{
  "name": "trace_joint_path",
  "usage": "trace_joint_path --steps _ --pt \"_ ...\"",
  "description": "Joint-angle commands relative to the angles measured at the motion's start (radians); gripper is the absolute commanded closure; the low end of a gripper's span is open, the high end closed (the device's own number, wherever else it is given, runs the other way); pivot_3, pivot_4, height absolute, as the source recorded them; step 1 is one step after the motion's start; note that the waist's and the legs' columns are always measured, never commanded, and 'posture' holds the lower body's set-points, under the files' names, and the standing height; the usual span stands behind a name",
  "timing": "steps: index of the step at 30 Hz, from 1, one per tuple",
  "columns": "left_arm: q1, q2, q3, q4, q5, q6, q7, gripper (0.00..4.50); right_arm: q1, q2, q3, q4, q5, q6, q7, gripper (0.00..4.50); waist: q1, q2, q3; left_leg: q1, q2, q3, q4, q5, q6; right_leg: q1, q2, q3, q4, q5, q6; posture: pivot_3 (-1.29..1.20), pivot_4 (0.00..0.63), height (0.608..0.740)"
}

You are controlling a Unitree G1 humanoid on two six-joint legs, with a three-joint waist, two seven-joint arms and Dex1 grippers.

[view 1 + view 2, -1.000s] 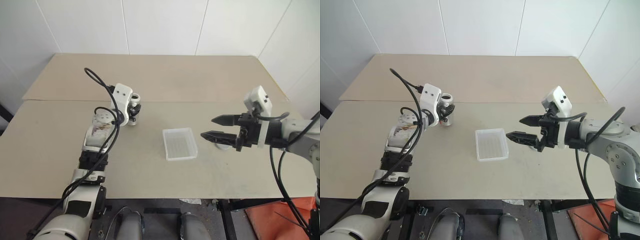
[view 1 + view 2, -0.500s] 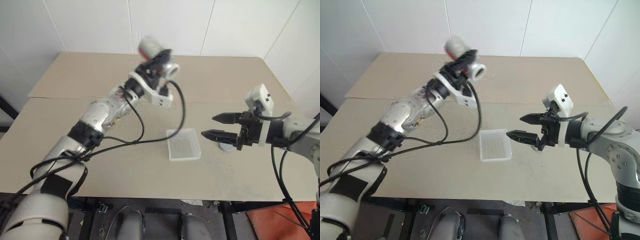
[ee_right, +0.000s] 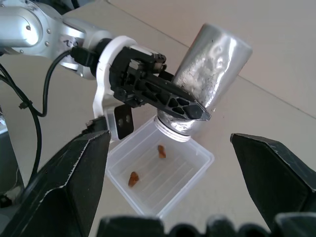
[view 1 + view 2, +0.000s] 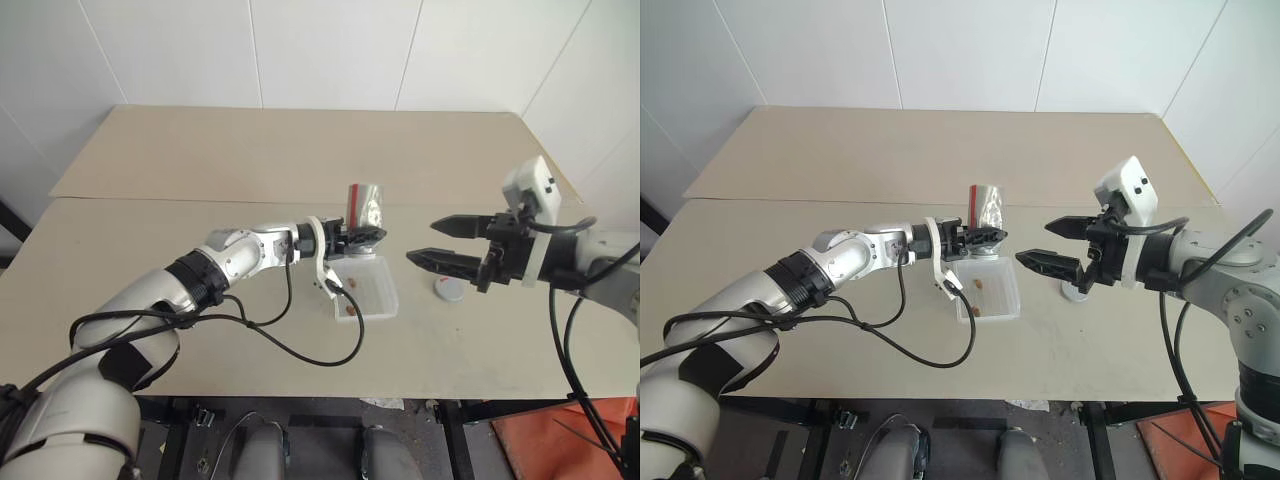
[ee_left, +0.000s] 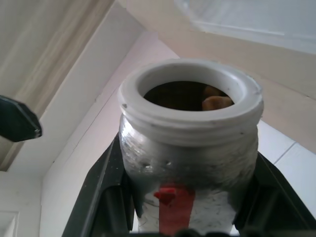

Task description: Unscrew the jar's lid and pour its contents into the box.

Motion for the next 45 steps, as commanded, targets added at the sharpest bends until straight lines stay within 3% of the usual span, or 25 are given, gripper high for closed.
trace_joint_path --steps 1,5,10,14,21,27,34,41,45 --pt "-0.023 -0.011 0.042 -0.008 -0.030 -0.003 0.004 2.48 -0.010 -0.009 -0.053 -0.033 0.036 -0.002 -0.020 0.01 0.000 0.000 0.000 0.000 0.000 0.000 0.000 0.000 0.000 0.000 0.000 0.000 0.000 0.000 0.000 0.00 0.150 0.740" --pt "0.010 -0.015 0.118 -0.009 -0.137 -0.003 -0.053 2.48 -0.014 -0.009 -0.046 -0.026 0.051 -0.007 -0.030 0.01 -0.002 0.000 0.000 0.000 0.000 0.000 0.000 0.000 0.000 0.000 0.000 0.000 0.000 0.000 0.000 0.00 0.150 0.740" --pt "0.134 -0.059 0.399 -0.023 -0.624 0.049 -0.438 2.48 -0.020 -0.002 -0.021 -0.024 0.055 -0.020 -0.023 0.01 -0.005 0.000 0.000 0.000 0.001 0.000 0.000 0.000 0.000 0.000 0.000 0.000 0.000 0.000 0.000 0.00 0.150 0.740" --pt "0.264 -0.187 0.697 -0.156 -1.047 0.406 -0.749 2.48 -0.026 0.005 -0.007 -0.009 0.046 -0.032 -0.013 0.01 -0.007 0.000 0.000 0.001 0.001 0.000 0.001 0.000 0.000 0.000 0.000 0.000 0.000 0.000 0.000 0.00 0.150 0.740" --pt "0.333 -0.271 1.017 -0.242 -1.379 0.751 -0.797 2.48 -0.032 0.017 0.003 -0.002 0.043 -0.041 -0.007 0.01 -0.010 0.000 0.000 0.001 0.001 -0.001 0.002 0.000 0.000 0.001 0.001 0.000 0.000 0.000 0.000 0.00 0.150 0.740" --pt "0.378 -0.301 1.153 -0.285 -1.570 0.929 -0.810 2.48 -0.040 0.019 0.006 0.004 0.044 -0.040 0.000 0.01 -0.010 0.000 0.000 0.001 0.001 -0.001 0.002 0.000 0.000 0.001 0.001 0.000 0.000 0.000 0.000 0.00 0.150 0.740" --pt "0.483 -0.309 1.133 -0.324 -1.628 0.901 -0.809 2.48 -0.039 0.019 0.007 0.004 0.041 -0.043 0.005 0.01 -0.009 0.000 0.000 0.001 0.001 -0.001 0.002 0.000 0.000 0.001 0.001 -0.001 0.000 0.000 0.000 0.00 0.150 0.740" --pt "0.552 -0.303 1.093 -0.344 -1.627 0.860 -0.792 0.16 -0.039 0.023 0.014 0.006 0.036 -0.049 0.007 0.00 -0.007 0.000 0.000 0.002 0.001 -0.001 0.001 0.000 0.000 0.002 0.001 0.000 0.000 0.000 0.000 0.00 0.150 0.740" --pt "0.587 -0.276 1.084 -0.412 -1.632 0.875 -0.800 0.05 -0.035 0.022 0.011 0.000 0.038 -0.048 0.008 0.00 -0.008 0.000 0.000 0.002 0.001 -0.001 0.001 0.000 0.000 0.002 0.001 0.000 0.000 0.000 0.000 0.00 0.150 0.740"
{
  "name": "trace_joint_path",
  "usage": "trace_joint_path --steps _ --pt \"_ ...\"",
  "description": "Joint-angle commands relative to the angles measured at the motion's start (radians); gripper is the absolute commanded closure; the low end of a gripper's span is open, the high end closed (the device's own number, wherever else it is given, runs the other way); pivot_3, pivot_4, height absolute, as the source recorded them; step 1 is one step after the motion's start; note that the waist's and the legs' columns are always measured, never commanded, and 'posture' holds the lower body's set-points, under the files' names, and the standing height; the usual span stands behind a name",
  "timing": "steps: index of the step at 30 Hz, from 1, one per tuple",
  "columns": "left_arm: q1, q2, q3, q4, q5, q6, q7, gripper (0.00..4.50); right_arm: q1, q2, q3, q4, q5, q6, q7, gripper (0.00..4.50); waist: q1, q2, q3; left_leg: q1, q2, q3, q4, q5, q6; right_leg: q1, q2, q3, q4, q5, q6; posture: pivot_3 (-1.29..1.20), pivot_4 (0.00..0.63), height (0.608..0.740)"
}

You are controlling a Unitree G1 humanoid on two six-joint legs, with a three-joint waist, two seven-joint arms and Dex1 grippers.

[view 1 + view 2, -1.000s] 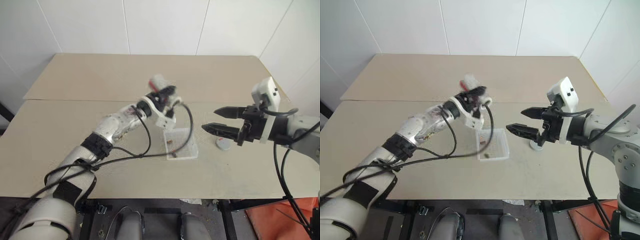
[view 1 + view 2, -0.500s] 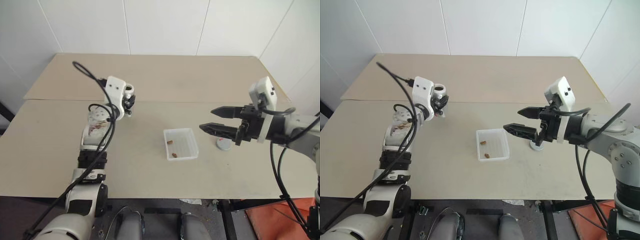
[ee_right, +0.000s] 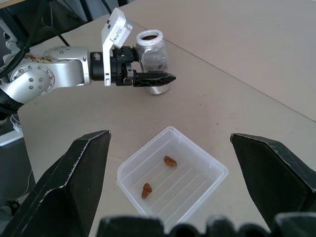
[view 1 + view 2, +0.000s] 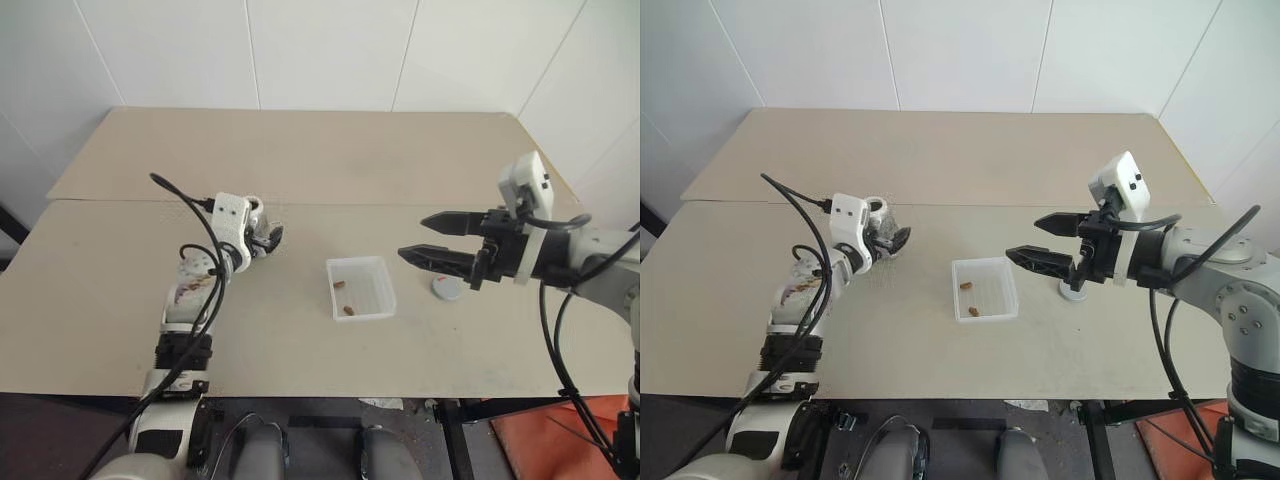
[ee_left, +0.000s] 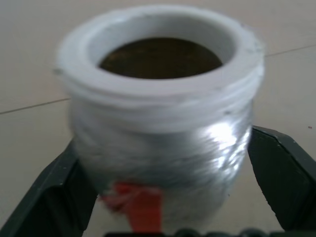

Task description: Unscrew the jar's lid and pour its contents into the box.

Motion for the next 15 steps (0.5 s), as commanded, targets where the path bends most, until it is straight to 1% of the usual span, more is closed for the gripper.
trace_joint_path --steps 1,5,8,11,13,15 --pt "0.028 0.049 -0.007 -0.127 -0.009 0.006 -0.019 0.05 -0.010 -0.001 -0.014 -0.019 0.005 -0.031 0.008 0.00 -0.003 0.000 0.000 0.000 0.000 0.000 0.000 0.000 0.000 0.000 0.000 0.000 0.000 0.000 0.000 0.00 0.150 0.740" --pt "0.115 0.152 -0.017 -0.300 -0.051 0.074 -0.119 0.05 -0.004 -0.005 -0.013 -0.023 0.002 -0.033 0.010 0.00 -0.010 0.000 0.000 0.000 0.000 0.000 -0.001 0.000 0.000 -0.001 0.000 0.001 0.000 0.000 0.000 0.00 0.150 0.740" --pt "0.212 0.272 0.028 -0.468 -0.127 0.196 -0.204 0.05 0.012 -0.016 -0.017 -0.026 -0.006 -0.036 0.017 0.00 -0.015 0.000 0.000 0.000 0.001 0.000 -0.001 0.000 0.000 -0.001 0.000 0.001 0.000 0.000 0.000 0.00 0.150 0.740" --pt "0.290 0.388 0.102 -0.580 -0.219 0.267 -0.295 0.05 0.035 -0.033 -0.031 -0.027 -0.012 -0.045 0.031 0.00 -0.018 0.000 0.000 0.001 0.001 0.001 -0.001 0.000 0.000 0.000 0.000 0.001 -0.001 0.000 0.000 0.00 0.150 0.740" --pt "0.375 0.494 0.167 -0.628 -0.293 0.194 -0.459 0.05 0.053 -0.046 -0.041 -0.030 -0.018 -0.059 0.045 0.00 -0.018 0.000 0.000 0.001 0.001 0.001 -0.001 0.000 0.000 -0.001 0.001 0.001 -0.001 0.000 0.000 0.00 0.150 0.740" --pt "0.442 0.573 0.254 -0.606 -0.349 0.099 -0.595 0.05 0.065 -0.053 -0.048 -0.028 -0.021 -0.070 0.057 0.00 -0.018 0.000 0.000 0.002 0.002 0.002 -0.002 0.000 0.000 -0.001 0.001 0.001 -0.002 0.000 -0.001 0.00 0.150 0.740"
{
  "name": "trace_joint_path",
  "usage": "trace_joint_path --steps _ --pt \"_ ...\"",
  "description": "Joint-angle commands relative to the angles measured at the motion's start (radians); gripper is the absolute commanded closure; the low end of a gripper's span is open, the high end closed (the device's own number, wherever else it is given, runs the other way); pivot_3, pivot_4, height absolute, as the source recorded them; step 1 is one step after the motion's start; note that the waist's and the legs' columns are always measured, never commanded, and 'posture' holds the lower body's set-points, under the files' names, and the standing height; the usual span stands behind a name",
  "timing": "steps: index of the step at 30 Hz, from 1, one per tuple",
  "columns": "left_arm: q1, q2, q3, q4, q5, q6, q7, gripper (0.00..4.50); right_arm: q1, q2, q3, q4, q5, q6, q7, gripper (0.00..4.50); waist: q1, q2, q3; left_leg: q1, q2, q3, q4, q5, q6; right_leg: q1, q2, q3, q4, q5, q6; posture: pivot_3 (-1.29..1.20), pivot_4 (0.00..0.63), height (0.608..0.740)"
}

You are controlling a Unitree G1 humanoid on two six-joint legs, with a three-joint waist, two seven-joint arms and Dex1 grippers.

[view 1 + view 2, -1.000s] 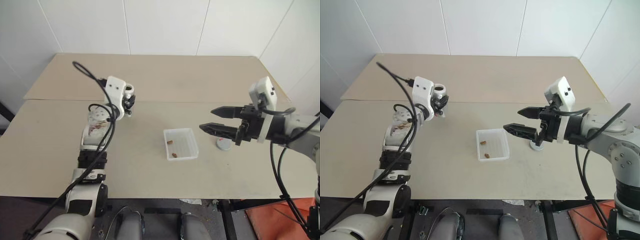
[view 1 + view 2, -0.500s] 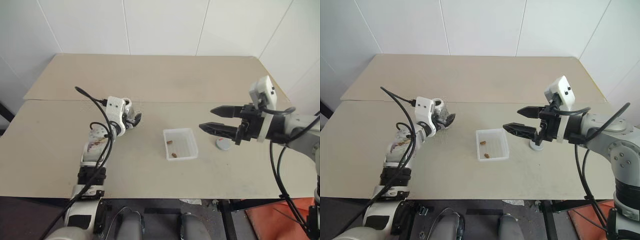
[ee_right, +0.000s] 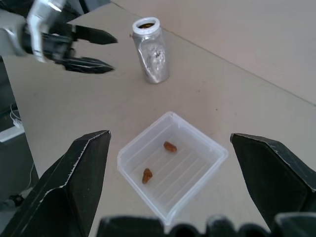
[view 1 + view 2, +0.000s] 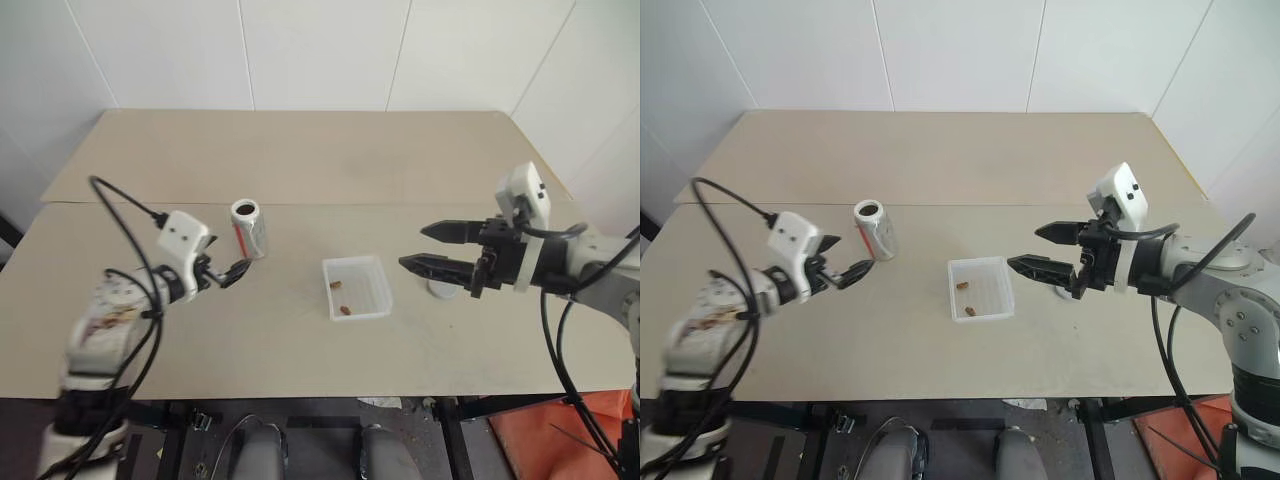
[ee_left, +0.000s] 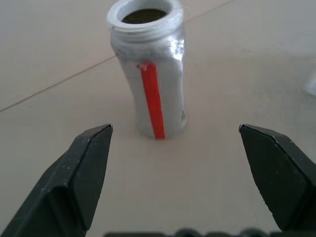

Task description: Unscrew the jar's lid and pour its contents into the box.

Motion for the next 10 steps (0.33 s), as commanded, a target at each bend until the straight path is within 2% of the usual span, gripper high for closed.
trace_joint_path --steps 1,5,7,10 --pt "0.063 0.101 0.163 0.007 -0.108 -0.156 -0.227 0.05 0.010 -0.025 -0.047 -0.017 -0.011 -0.052 0.028 0.00 0.000 0.000 0.000 0.001 0.000 0.001 0.000 0.000 0.000 0.000 0.000 0.000 0.000 0.000 0.000 0.00 0.150 0.740" --pt "0.111 0.191 0.329 0.163 -0.176 -0.334 -0.450 0.05 0.060 -0.047 -0.050 0.007 -0.051 -0.118 0.098 0.00 0.001 0.000 0.000 0.003 0.001 0.001 -0.001 0.000 0.000 0.002 0.001 0.000 0.000 -0.001 -0.001 0.00 0.150 0.740" --pt "0.124 0.227 0.357 0.207 -0.179 -0.375 -0.496 0.05 0.075 -0.052 -0.049 0.020 -0.067 -0.140 0.116 0.00 0.001 0.000 0.000 0.004 0.001 0.001 -0.001 0.000 0.000 0.002 0.001 0.000 -0.001 -0.001 -0.001 0.00 0.150 0.740" --pt "0.111 0.240 0.342 0.231 -0.171 -0.402 -0.478 0.05 0.083 -0.051 -0.044 0.035 -0.084 -0.159 0.130 0.00 0.003 0.000 0.000 0.004 0.001 0.002 -0.001 0.000 0.000 0.003 0.000 0.000 -0.001 -0.001 -0.001 0.00 0.150 0.740"
